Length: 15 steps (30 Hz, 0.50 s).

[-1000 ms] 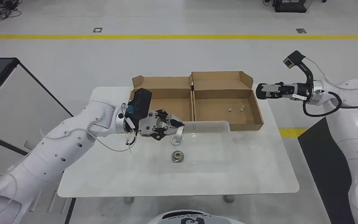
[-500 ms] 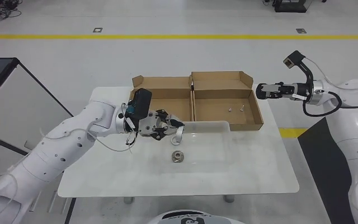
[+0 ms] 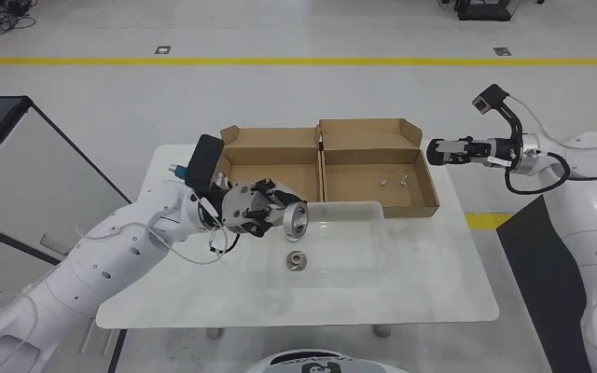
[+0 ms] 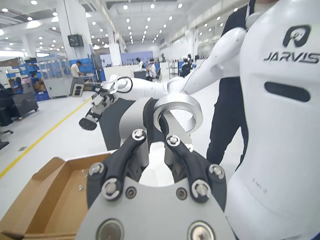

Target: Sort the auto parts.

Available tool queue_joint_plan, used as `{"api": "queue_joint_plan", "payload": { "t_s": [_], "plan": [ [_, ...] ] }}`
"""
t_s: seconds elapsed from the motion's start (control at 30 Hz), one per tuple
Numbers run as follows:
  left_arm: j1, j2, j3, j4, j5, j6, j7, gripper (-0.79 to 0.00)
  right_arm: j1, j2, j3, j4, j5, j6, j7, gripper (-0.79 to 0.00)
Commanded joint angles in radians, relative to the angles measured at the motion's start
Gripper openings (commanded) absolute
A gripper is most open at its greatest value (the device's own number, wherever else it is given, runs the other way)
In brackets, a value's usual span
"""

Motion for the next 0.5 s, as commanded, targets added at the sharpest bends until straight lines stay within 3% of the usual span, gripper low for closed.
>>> {"api": "queue_joint_plan", "payload": {
  "t_s": [0.0, 0.13, 0.27, 0.47],
  "plan": [
    [0.003, -0.002, 0.010, -0.017, 0.012, 0.000, 0.099, -0.785, 0.000, 0.000, 0.000, 0.000, 0.000, 0.000, 0.000, 0.000],
    [0.009, -0.003, 0.034, -0.024, 0.069, 0.000, 0.299, -0.785, 0.000, 0.000, 0.000, 0.000, 0.000, 0.000, 0.000, 0.000],
    [0.023, -0.010, 0.023, -0.048, 0.003, 0.000, 0.307, -0.785, 0.000, 0.000, 0.000, 0.000, 0.000, 0.000, 0.000, 0.000],
    [0.080, -0.026, -0.062, -0.082, -0.079, 0.000, 0.307, -0.785, 0.000, 0.000, 0.000, 0.000, 0.000, 0.000, 0.000, 0.000]
  ]
}}
